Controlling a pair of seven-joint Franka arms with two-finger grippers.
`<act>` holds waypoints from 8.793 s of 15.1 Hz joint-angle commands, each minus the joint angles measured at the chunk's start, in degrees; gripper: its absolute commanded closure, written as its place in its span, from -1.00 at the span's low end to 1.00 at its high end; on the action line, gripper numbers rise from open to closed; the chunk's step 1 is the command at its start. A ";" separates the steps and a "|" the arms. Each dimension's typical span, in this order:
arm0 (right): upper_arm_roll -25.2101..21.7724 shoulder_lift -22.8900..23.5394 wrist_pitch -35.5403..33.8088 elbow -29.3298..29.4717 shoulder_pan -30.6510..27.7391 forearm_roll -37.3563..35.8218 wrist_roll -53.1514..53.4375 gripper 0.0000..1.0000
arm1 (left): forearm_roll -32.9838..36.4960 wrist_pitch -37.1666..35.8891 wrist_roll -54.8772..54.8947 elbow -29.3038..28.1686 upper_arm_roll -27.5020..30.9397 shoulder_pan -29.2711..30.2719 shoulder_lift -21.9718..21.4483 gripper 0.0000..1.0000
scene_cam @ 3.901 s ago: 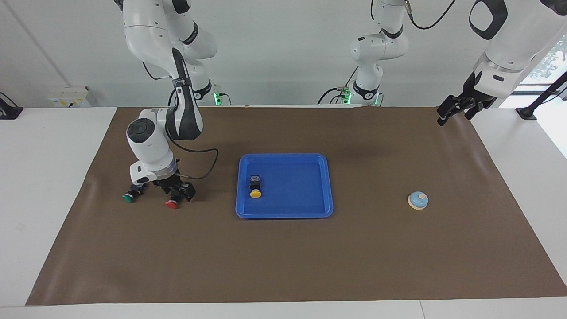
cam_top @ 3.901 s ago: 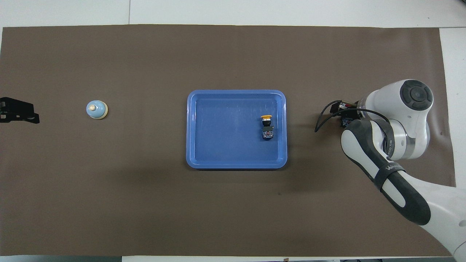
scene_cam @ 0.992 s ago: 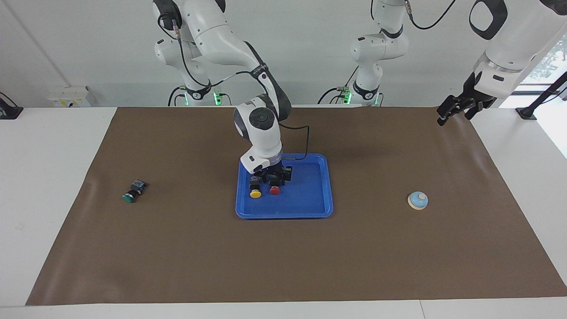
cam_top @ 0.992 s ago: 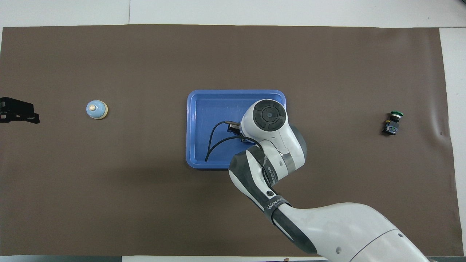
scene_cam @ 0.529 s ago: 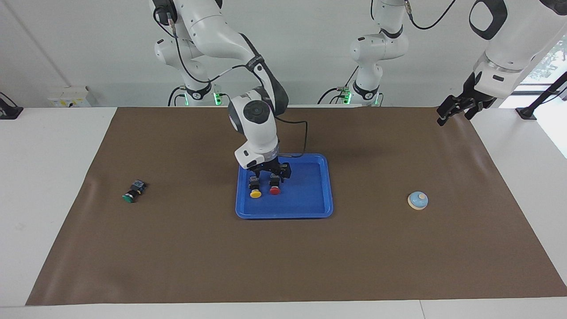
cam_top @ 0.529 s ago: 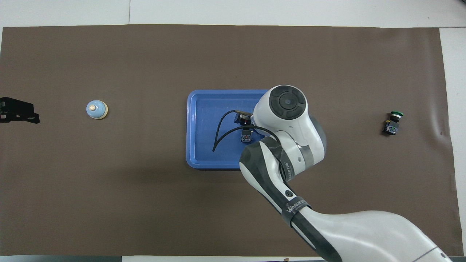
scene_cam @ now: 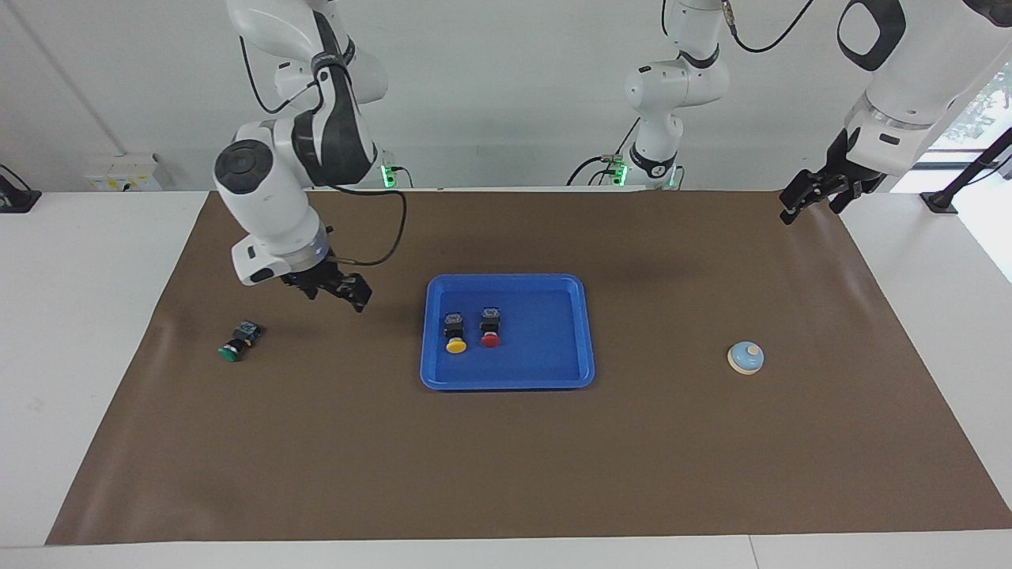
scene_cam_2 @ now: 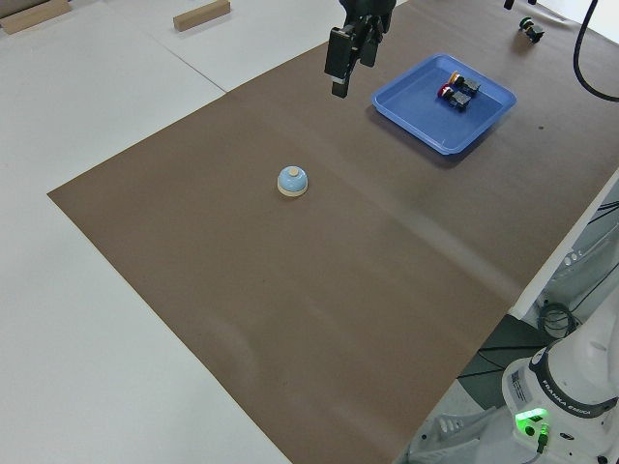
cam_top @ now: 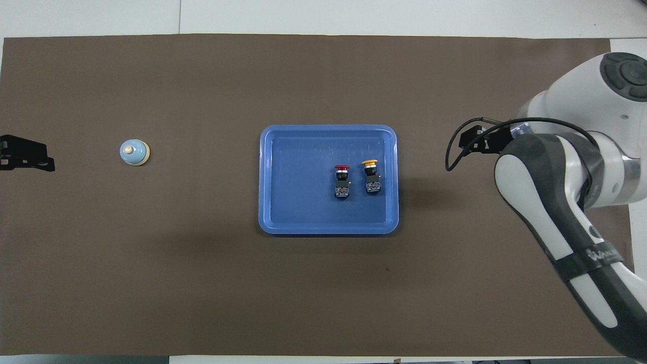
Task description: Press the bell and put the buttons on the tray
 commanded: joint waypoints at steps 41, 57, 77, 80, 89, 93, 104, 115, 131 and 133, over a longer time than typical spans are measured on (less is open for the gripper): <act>4.25 3.72 5.70 -1.49 -6.58 -3.37 0.52 1.00 | 0.45 -0.40 -0.49 -1.26 0.05 -0.02 -1.44 -1.00; 3.98 15.31 6.48 15.12 26.57 6.40 18.99 1.00 | 0.45 -0.49 -0.49 -1.26 0.05 0.16 -1.44 -1.00; 4.07 17.16 26.08 1.50 29.39 1.12 11.87 -0.90 | 0.45 -0.58 -0.41 -1.17 0.05 0.33 -1.44 -1.00; 4.16 17.16 24.51 2.99 29.48 1.65 16.07 -1.00 | 0.45 -0.58 -0.49 -1.17 0.05 0.33 -1.44 -1.00; 3.98 10.68 9.40 7.65 26.41 1.83 19.61 -1.00 | 0.45 -0.58 -0.41 -1.17 0.05 0.33 -1.44 -1.00; 3.98 4.08 2.20 7.74 21.85 1.91 18.99 -1.00 | 0.45 -0.58 -0.41 -1.17 0.05 0.33 -1.44 -1.00; 3.54 -9.20 -14.86 7.74 2.16 1.48 -11.66 -1.00 | 0.45 -0.58 -0.49 -1.17 0.05 0.33 -1.44 -1.00; 2.84 -12.28 -26.91 14.33 -5.14 -5.03 -22.58 -1.00 | 0.45 -0.58 -0.49 -1.17 0.05 0.33 -1.44 -1.00; 2.05 -12.63 -27.18 14.33 -5.41 -3.80 -22.14 -1.00 | 0.45 29.98 0.74 -13.74 0.05 2.27 10.23 1.00; 2.14 -12.63 -27.18 14.33 -5.41 -3.80 -22.15 -1.00 | 0.45 32.81 0.56 -13.57 0.05 1.66 12.96 1.00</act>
